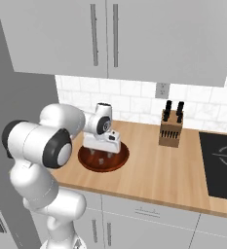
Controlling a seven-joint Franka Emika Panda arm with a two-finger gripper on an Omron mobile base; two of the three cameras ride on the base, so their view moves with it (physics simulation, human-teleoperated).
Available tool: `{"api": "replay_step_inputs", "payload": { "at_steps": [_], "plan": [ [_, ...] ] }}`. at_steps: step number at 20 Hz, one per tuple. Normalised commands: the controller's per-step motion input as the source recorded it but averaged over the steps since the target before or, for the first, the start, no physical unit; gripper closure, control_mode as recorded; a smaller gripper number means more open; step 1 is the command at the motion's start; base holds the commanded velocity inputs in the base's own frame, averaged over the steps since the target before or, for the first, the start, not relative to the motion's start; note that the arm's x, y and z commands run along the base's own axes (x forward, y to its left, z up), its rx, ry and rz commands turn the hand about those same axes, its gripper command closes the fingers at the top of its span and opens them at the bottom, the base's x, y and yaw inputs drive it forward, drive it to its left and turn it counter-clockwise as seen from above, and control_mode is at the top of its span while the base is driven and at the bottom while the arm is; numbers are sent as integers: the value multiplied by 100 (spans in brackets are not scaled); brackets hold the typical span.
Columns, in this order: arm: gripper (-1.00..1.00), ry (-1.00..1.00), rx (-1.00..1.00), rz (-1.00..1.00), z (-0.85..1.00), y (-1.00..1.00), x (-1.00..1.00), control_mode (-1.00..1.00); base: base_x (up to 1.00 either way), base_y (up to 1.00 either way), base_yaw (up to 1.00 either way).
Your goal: Grab a lemon wedge from the fridge and one ice cube from the ice bowl, and put them in the glass of lemonade.
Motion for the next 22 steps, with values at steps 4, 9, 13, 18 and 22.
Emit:
{"api": "replay_step_inputs", "payload": {
  "at_steps": [4,9,13,18,22],
  "plan": [
    [-100,-6,0,0,-9,0,0,-100,0,0,0],
    [-100,-22,0,0,17,0,-2,-100,0,0,0],
    [-100,-17,0,0,26,0,4,-100,0,0,0],
    [-100,-3,-2,0,12,0,32,-100,0,0,0],
    [-100,0,0,0,0,-7,38,-100,0,0,0]
  ]
}}
